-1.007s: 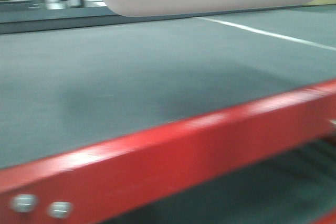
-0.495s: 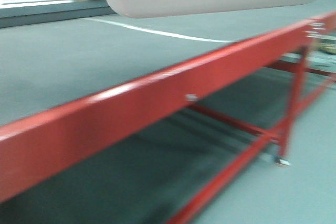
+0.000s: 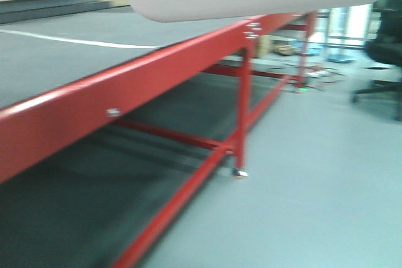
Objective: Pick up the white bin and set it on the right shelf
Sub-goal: 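Hold the bin raised while the base drives away from the table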
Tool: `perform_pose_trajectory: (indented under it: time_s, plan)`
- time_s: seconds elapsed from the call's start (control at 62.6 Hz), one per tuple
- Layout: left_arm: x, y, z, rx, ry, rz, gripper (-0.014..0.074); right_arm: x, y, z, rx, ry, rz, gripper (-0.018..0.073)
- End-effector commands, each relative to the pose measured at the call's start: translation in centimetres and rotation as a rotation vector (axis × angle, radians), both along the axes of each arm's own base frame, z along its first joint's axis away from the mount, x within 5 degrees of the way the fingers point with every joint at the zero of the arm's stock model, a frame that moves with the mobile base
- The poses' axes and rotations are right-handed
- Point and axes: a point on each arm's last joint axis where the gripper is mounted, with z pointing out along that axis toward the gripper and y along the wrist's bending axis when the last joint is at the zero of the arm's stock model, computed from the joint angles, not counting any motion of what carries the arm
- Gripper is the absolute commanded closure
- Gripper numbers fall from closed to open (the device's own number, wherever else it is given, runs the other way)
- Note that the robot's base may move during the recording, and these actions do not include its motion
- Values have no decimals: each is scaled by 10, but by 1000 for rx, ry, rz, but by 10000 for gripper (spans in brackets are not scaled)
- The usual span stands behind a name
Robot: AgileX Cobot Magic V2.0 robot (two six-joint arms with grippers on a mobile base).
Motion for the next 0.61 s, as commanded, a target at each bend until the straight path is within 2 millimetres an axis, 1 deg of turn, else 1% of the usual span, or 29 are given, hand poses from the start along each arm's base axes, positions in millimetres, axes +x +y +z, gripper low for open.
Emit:
perform_pose_trajectory:
  time_s: [0.0,0.591]
  plan:
    - [-37,-18,29,-37,-131,-248,722,-21,18,36,122,-156,171,501]
    - [-37,-18,29,-37,-131,-248,722,-21,18,36,122,-156,171,501]
